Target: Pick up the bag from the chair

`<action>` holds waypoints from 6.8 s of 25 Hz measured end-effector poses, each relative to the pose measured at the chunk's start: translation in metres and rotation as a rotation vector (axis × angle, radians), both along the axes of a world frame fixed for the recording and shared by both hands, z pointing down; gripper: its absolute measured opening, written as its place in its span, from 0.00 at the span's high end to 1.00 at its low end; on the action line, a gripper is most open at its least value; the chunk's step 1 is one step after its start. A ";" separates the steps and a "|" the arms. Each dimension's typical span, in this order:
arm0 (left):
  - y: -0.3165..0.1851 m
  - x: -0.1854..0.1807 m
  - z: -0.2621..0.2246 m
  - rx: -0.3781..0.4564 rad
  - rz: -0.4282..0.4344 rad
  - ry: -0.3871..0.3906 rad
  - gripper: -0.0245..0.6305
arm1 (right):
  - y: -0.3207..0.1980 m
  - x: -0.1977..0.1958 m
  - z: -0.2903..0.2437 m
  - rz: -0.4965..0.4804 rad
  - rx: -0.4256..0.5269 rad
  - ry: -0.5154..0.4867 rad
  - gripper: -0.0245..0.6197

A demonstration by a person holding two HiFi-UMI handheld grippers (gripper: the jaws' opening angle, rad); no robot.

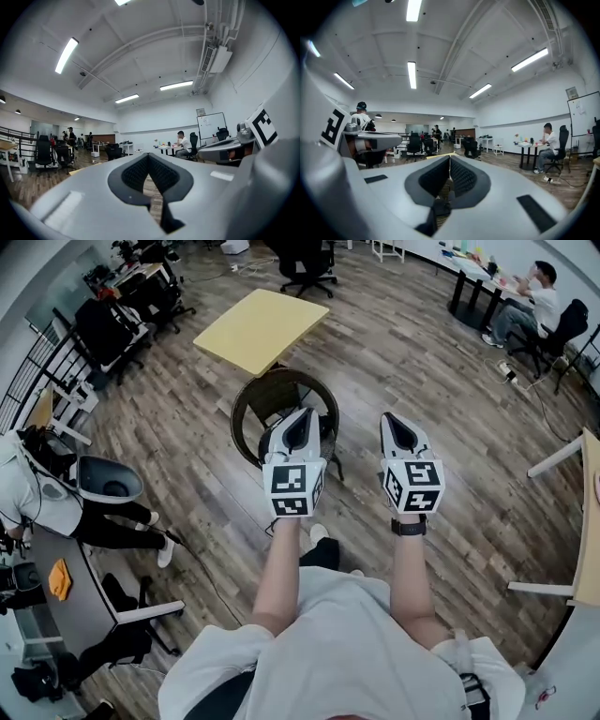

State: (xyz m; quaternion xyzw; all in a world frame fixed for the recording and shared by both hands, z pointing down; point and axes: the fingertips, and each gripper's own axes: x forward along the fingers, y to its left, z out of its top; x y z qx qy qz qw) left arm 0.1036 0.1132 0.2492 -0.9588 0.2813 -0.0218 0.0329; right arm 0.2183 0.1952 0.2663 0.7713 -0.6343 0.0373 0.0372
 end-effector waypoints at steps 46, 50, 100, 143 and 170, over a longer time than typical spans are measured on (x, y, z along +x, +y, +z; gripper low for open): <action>-0.415 -0.034 0.187 -0.308 -0.423 -0.062 0.95 | -0.473 -0.048 0.179 -0.513 -0.323 0.046 0.95; -0.424 -0.044 0.231 -0.394 -0.453 -0.080 0.95 | -0.486 -0.049 0.220 -0.525 -0.401 0.052 0.95; -0.395 -0.097 0.768 -1.292 -0.599 -0.421 0.30 | -0.510 -0.014 0.757 -0.701 -1.233 0.047 0.32; -0.391 -0.098 0.697 -1.219 -0.559 -0.460 0.85 | -0.494 -0.028 0.679 -0.652 -1.158 -0.082 0.84; -0.393 -0.127 0.493 -0.871 -0.600 -0.377 0.86 | -0.476 -0.056 0.464 -0.550 -0.840 -0.034 0.85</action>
